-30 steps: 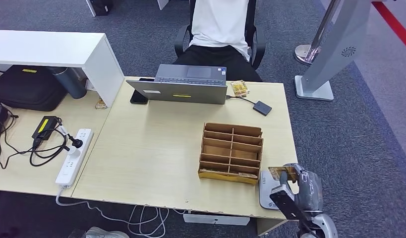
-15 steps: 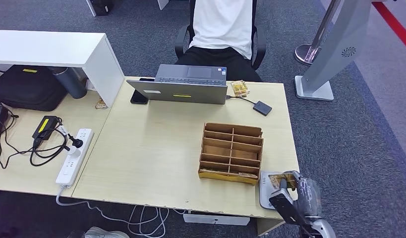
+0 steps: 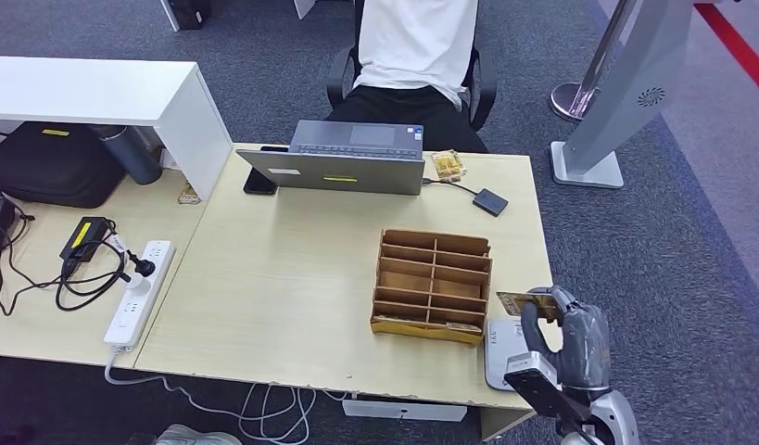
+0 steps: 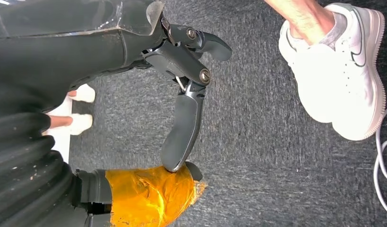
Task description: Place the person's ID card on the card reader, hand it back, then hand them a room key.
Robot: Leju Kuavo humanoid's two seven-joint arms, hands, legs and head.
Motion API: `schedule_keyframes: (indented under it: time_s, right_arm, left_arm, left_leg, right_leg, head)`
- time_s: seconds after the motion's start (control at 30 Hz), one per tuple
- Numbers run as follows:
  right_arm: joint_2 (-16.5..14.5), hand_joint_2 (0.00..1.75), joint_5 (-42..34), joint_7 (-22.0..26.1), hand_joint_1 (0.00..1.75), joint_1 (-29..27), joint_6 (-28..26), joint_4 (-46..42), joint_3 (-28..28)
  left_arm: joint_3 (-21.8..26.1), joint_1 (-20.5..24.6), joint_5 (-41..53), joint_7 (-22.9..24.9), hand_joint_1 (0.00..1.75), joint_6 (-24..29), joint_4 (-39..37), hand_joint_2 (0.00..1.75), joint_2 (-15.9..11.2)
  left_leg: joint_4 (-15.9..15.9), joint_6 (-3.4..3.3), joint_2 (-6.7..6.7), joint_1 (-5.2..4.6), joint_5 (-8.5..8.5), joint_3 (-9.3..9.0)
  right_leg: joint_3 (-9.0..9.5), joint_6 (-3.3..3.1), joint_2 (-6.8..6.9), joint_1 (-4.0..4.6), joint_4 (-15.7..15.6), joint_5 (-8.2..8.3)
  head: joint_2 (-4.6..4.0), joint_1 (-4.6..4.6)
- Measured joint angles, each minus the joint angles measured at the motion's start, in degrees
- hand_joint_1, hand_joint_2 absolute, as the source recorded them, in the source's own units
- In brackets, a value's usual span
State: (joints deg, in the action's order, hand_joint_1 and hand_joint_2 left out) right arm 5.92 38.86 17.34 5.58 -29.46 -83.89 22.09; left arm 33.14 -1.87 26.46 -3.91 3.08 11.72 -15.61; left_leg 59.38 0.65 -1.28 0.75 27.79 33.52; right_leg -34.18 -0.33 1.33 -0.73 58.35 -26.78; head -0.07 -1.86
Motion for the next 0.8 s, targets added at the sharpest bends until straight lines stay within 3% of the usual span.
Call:
schedule_keyframes:
  time_s: [0.1,0.23,0.47,0.63,0.8]
  right_arm:
    - [0.07,1.75,-0.53,-1.59,1.75,4.24,3.50,-2.78,2.49]
    - [-0.54,1.75,-2.74,-6.64,1.75,14.44,11.66,-2.61,7.37]
    - [-7.48,1.75,-12.81,-16.38,1.75,35.01,25.20,7.89,14.64]
    - [-14.07,1.75,-17.25,-19.38,1.75,44.41,26.78,18.27,17.68]
    - [-18.50,1.75,-16.89,-20.77,1.75,48.00,25.95,25.99,20.17]
  left_arm:
    - [0.00,0.12,1.19,-0.33,0.00,0.00,0.00,1.75,-0.06]
    - [-0.08,0.91,3.57,-0.72,0.00,-0.02,0.00,1.75,-0.53]
    - [-0.96,3.10,7.46,-0.20,0.00,-0.02,0.00,1.75,-1.07]
    - [-1.88,5.16,9.22,1.10,0.00,-0.02,0.00,1.75,-1.03]
    - [-2.75,6.46,10.50,1.74,0.00,-0.02,0.00,1.75,-0.78]
  left_leg:
    - [0.00,0.04,-0.06,0.00,-0.05,0.00]
    - [0.00,0.11,-0.12,0.02,-0.22,0.04]
    - [0.00,0.25,-0.11,0.09,-0.51,0.12]
    - [0.00,0.30,-0.05,0.15,-0.55,0.14]
    - [0.00,0.30,-0.05,0.15,-0.54,0.18]
  right_leg:
    - [-0.01,-0.03,-0.07,0.00,0.03,0.05]
    - [-0.09,-0.09,-0.19,0.00,0.07,0.18]
    - [-0.26,-0.17,-0.19,0.04,0.20,0.33]
    - [-0.28,-0.18,-0.12,0.10,0.23,0.33]
    - [-0.29,-0.18,-0.13,0.12,0.22,0.33]
  head:
    - [0.00,0.00]
    - [0.00,0.01]
    - [0.00,0.00]
    - [0.00,0.00]
    - [0.00,0.01]
